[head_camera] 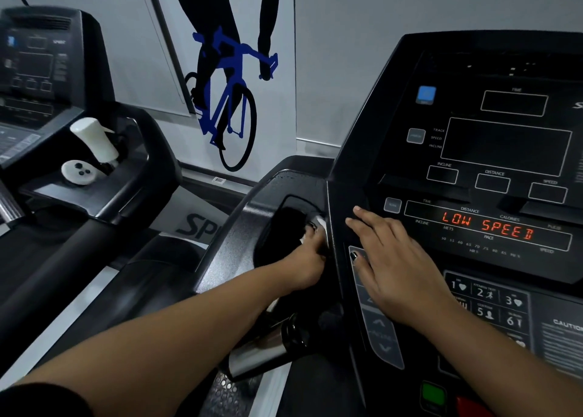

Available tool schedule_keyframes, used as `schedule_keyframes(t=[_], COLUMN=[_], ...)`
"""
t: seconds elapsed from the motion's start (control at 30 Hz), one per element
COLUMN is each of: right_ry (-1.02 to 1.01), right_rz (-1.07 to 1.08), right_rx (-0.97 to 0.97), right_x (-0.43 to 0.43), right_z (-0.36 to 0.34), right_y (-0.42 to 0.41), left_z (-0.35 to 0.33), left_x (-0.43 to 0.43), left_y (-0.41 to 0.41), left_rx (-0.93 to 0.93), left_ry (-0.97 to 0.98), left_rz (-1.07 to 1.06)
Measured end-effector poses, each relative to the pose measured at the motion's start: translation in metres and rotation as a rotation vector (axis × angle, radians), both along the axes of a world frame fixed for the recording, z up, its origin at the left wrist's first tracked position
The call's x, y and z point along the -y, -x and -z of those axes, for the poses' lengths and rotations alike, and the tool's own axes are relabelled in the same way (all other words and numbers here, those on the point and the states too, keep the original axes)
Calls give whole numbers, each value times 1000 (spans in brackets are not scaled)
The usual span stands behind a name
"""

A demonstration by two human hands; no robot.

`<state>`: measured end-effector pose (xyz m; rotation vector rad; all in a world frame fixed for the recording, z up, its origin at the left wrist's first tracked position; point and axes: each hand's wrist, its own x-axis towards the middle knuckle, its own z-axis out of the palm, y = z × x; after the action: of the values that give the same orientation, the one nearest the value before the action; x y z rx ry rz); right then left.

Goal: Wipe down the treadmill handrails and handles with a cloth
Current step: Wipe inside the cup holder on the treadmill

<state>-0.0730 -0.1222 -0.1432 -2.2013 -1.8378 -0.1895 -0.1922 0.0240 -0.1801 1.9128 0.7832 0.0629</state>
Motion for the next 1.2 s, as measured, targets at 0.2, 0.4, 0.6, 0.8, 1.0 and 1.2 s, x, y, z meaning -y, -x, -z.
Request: schedule_keyframes(t=[0.2, 0.4, 0.6, 0.8, 1.0, 1.2], right_ry=[-3, -4, -6, -7, -9, -10], right_rz=[1, 0, -3, -3, -5, -5], right_rx=[3, 12, 13, 13, 2, 1], right_x=[0, 0, 1, 1, 0, 0], right_z=[0, 0, 1, 1, 2, 3], right_y=[1, 1, 0, 0, -1, -1], left_z=[-15, -22, -17, -11, 1, -12], left_x=[-8, -10, -2, -16, -2, -17], left_y=[20, -6, -20, -30, -18, 32], left_rx=[-115, -288, -267, -105, -83, -70], left_ry=[110, -49, -124, -162, -213, 84], left_rz=[21, 22, -283, -558, -224, 129])
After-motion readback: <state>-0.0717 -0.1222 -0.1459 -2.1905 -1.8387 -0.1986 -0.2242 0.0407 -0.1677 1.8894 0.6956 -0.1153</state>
